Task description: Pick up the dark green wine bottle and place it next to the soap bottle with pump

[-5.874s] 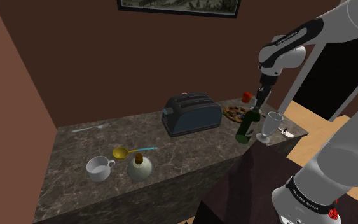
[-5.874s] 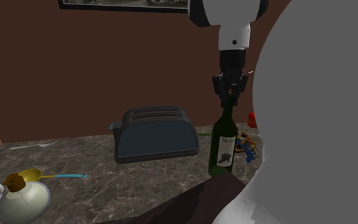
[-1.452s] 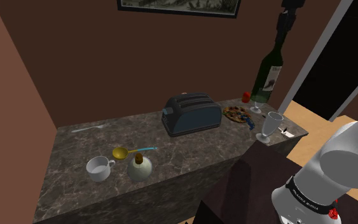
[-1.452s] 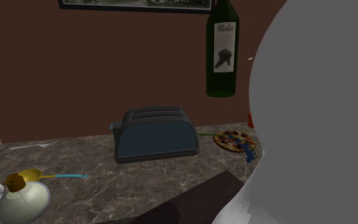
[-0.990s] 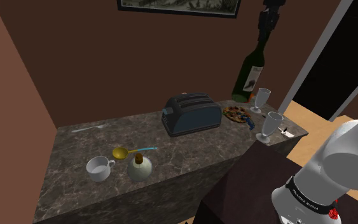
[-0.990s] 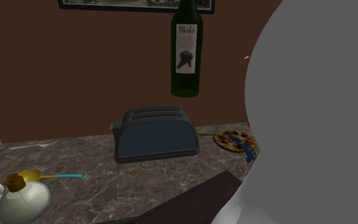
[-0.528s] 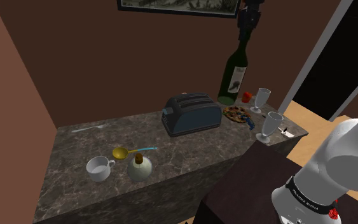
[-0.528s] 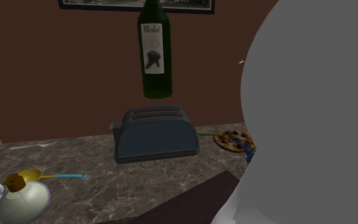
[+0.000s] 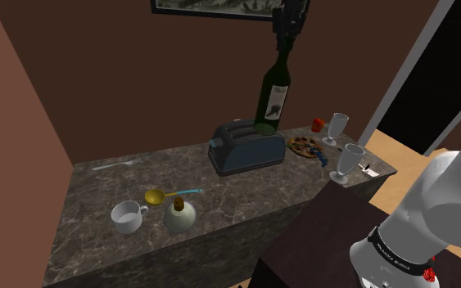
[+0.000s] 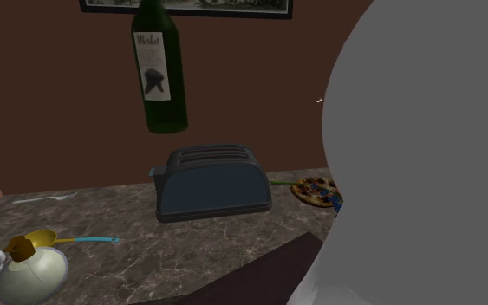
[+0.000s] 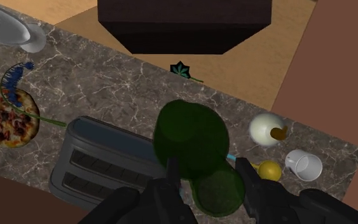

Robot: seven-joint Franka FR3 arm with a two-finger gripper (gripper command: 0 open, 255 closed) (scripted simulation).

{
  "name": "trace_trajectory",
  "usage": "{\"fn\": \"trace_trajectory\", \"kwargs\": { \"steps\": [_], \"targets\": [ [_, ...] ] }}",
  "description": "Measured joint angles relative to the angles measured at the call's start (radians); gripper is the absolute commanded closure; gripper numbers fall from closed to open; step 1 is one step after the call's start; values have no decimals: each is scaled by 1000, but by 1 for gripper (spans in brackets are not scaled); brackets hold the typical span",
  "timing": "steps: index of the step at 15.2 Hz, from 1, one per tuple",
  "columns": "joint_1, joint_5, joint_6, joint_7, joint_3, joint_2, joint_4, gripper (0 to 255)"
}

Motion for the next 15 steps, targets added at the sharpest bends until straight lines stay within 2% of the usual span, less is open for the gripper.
{"fn": "trace_trajectory", "kwargs": {
  "steps": [6,10,12,15],
  "targets": [
    [59,27,-21,123,58,130,155,255],
    [101,39,-61,204,91,250,320,255],
    [122,43,-92,242,104,314,417,255],
    [148,50,-177,296,121,474,666,255]
  ]
}}
